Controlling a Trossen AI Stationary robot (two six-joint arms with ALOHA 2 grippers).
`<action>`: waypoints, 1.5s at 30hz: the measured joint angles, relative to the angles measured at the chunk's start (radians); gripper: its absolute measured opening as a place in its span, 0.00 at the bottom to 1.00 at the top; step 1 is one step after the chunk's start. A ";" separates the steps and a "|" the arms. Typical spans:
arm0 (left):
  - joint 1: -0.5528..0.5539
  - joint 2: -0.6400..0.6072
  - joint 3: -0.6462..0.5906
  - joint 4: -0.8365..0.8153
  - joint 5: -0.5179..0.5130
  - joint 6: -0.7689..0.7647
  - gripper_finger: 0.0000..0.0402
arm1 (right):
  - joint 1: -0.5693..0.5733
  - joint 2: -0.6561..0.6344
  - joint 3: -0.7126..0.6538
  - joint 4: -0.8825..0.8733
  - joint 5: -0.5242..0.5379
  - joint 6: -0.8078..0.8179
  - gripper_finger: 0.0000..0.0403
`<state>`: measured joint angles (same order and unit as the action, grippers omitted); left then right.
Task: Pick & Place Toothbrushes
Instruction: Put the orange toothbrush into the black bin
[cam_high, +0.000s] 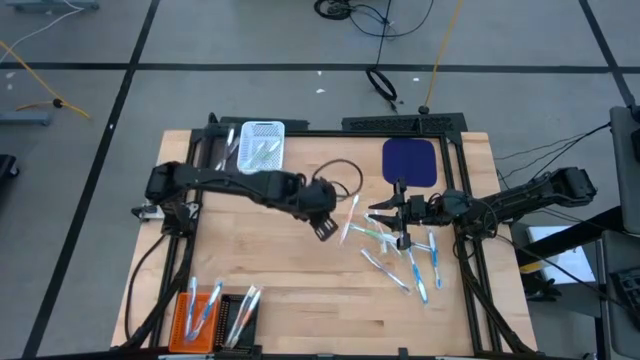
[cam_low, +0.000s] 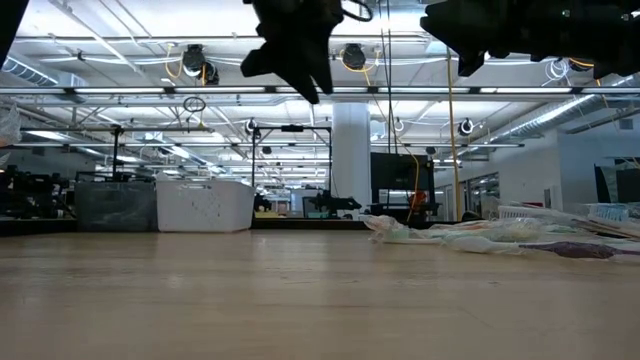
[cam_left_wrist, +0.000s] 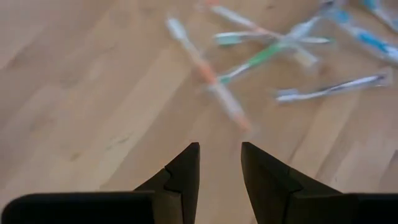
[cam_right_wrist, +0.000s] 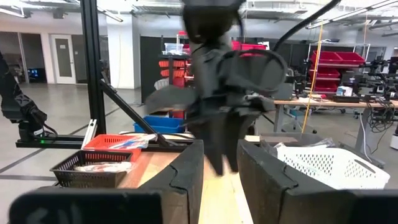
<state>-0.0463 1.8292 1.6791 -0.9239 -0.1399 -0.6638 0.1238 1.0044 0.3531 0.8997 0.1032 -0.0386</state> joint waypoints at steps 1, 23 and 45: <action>-0.011 0.007 0.000 0.006 0.000 0.010 0.29 | 0.000 0.000 0.000 0.000 0.000 0.000 0.22; -0.121 0.070 -0.001 0.040 -0.071 0.001 0.29 | -0.208 -0.009 0.000 -0.636 0.042 0.365 0.22; -0.132 0.070 -0.001 0.057 -0.072 0.004 0.29 | -0.261 0.212 0.000 -0.751 -0.082 0.655 0.26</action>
<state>-0.1783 1.8988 1.6779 -0.8665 -0.2119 -0.6594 -0.1368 1.2168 0.3531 0.1483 0.0208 0.6163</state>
